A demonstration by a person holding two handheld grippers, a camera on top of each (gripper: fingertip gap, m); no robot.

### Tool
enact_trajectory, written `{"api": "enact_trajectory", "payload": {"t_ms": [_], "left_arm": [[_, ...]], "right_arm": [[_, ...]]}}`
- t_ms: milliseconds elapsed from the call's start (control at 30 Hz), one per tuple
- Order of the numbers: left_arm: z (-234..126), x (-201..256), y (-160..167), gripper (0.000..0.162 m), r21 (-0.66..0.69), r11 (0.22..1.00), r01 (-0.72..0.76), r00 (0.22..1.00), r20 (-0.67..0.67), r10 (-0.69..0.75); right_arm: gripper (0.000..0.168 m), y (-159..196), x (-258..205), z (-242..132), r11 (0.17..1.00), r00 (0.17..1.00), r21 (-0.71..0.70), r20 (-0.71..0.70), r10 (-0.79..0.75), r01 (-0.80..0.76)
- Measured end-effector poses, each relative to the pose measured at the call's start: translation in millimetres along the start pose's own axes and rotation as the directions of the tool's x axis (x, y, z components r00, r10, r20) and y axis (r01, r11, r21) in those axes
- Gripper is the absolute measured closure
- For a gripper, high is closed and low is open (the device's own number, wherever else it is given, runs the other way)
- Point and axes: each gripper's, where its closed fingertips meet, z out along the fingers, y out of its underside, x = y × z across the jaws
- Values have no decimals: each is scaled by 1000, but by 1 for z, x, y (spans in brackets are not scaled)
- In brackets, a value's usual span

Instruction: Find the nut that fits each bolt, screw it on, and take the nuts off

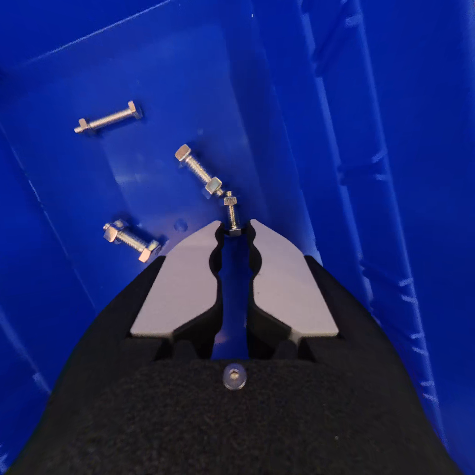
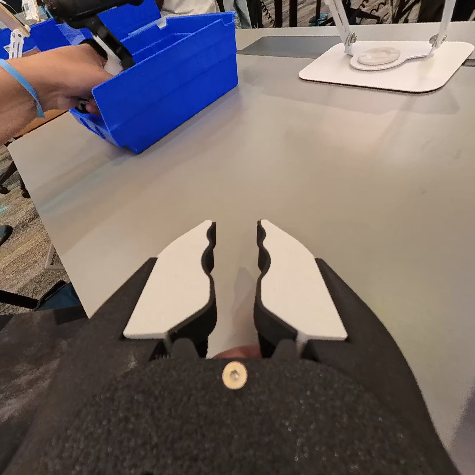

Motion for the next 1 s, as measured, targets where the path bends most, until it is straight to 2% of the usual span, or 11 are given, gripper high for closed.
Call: {"api": "enact_trajectory", "payload": {"t_ms": [133,267,367,400,467,567,667,733,800,867,1000], "left_arm": [[-17,-7,4,146,96,994,-51,999,10,50],[-80,19,-3,146,412,907,-92,983,-111,149],[-118,41,3,147,528,848,-51,964,-195,179],[-132,60,2,147,586,809,-38,935,-264,235],[-165,116,3,147,707,707,19,809,-427,405],[-194,189,7,147,802,592,82,650,-493,578],[-187,244,6,147,807,574,139,561,-542,626],[-175,268,4,147,795,582,171,517,-576,634],[-163,285,6,147,774,610,169,477,-606,637],[-154,293,6,147,773,617,147,494,-598,632],[-152,300,11,147,756,638,145,464,-621,631]], "right_arm": [[138,-3,-3,-4,999,999,5,0,-36,36],[139,-12,3,-11,999,999,26,-11,-40,40],[139,-16,6,-11,1000,1000,29,11,2,-2],[139,-18,2,-9,999,999,31,40,21,-22],[138,-25,-9,-3,998,991,35,123,56,-61],[131,-48,-34,8,991,951,63,295,96,-120],[123,-84,-58,11,972,879,149,468,95,-184],[121,-100,-60,17,959,866,195,494,85,-205],[119,-103,-58,26,957,866,197,492,90,-211],[118,-100,-62,30,960,852,186,517,84,-208],[116,-92,-50,36,970,882,178,466,65,-166]]}}
